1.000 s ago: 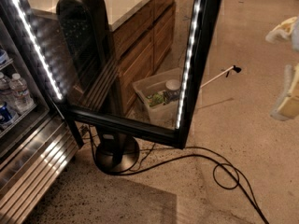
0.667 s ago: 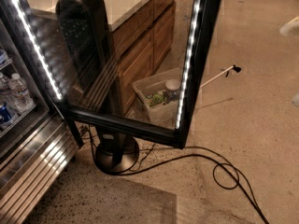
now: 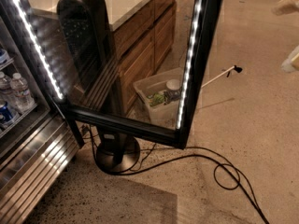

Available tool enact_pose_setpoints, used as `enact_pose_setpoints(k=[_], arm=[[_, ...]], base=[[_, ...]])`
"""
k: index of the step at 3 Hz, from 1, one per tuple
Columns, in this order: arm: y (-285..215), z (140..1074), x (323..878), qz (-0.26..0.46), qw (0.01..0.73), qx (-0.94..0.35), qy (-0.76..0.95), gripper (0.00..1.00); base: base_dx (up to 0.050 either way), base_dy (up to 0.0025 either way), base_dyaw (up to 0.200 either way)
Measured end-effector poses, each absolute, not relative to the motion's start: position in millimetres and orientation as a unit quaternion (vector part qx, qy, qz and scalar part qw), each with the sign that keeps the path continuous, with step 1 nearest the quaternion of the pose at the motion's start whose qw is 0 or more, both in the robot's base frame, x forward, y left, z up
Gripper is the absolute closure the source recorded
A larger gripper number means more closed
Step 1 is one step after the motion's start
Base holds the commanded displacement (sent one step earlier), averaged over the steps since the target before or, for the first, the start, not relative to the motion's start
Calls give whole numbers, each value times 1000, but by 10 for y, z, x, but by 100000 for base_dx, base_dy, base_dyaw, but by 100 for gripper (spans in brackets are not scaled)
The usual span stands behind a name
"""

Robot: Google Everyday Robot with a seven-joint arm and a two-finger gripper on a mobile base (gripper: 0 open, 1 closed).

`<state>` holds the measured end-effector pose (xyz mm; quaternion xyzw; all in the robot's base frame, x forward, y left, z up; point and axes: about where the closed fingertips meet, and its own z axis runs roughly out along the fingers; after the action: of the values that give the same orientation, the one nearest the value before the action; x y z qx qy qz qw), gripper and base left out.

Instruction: Close right fridge door

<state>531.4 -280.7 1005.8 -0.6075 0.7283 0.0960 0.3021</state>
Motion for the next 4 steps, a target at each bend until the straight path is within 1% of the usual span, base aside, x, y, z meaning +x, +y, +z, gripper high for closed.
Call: enact_pose_setpoints(k=[1, 2, 4], arm=[[-2731, 10217, 5691, 69, 333, -604, 720, 0], [-2700, 10313, 5903, 38, 357, -587, 726, 19], [-2747, 10160, 6097, -6, 387, -485, 784, 65]], base=[[0, 0, 0], [0, 0, 0], [0, 0, 0]])
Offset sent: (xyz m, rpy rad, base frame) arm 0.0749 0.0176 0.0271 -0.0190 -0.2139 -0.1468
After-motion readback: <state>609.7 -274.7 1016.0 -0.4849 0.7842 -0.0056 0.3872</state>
